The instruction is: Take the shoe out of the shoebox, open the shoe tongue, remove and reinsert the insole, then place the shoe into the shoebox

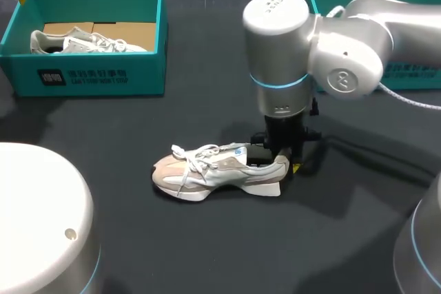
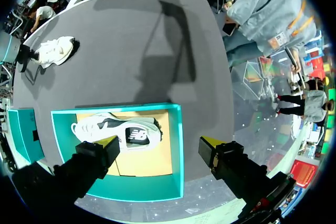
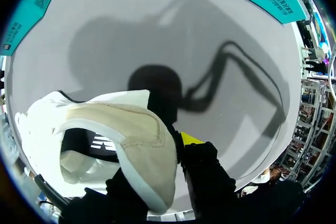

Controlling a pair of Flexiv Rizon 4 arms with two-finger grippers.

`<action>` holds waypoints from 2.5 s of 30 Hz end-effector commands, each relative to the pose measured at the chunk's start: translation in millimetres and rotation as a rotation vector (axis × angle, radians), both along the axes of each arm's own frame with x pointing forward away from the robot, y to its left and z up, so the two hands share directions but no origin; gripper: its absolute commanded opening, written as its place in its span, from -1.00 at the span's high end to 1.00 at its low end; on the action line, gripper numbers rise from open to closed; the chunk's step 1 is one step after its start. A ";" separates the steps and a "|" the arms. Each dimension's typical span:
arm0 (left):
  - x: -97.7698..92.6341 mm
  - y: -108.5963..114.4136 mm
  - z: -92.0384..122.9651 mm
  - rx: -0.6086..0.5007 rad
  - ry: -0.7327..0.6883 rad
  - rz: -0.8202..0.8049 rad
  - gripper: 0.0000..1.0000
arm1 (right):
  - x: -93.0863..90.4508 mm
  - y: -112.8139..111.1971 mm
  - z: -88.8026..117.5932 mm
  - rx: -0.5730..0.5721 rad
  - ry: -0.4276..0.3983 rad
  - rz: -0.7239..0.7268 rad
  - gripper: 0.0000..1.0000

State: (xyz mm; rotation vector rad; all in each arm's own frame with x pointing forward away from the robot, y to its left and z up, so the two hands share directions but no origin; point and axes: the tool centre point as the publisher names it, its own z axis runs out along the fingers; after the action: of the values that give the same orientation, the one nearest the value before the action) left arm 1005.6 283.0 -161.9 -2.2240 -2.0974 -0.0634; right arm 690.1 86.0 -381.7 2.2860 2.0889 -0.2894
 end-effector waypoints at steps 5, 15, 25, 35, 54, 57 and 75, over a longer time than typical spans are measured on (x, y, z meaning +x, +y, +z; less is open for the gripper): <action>0.3 0.7 0.3 0.001 0.000 -0.001 -1.00 | -4.7 0.6 4.9 0.003 -0.007 -0.009 -0.47; 0.3 0.7 0.3 0.001 0.000 -0.001 -1.00 | -11.3 4.4 49.0 0.024 -0.015 -0.006 -1.00; 0.3 0.7 0.3 0.001 0.000 -0.001 -1.00 | -10.4 -5.5 104.5 0.326 0.100 0.206 -1.00; 0.3 0.7 0.3 0.001 0.000 -0.001 -1.00 | -10.4 -5.5 104.5 0.326 0.100 0.206 -1.00; 0.3 0.7 0.3 0.001 0.000 -0.001 -1.00 | -5.9 -38.4 131.1 0.792 -0.079 0.881 -1.00; 0.3 0.7 0.3 0.001 0.000 -0.001 -1.00 | -5.9 -38.4 131.1 0.792 -0.079 0.881 -1.00; 0.3 0.7 0.3 0.001 0.000 -0.001 -1.00 | 9.9 -49.0 125.9 0.935 -0.195 1.188 -1.00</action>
State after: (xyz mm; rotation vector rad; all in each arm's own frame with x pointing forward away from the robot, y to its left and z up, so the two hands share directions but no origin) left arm 1005.6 283.0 -161.9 -2.2241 -2.0974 -0.0634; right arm 698.8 42.3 -252.4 0.8009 3.3059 0.9116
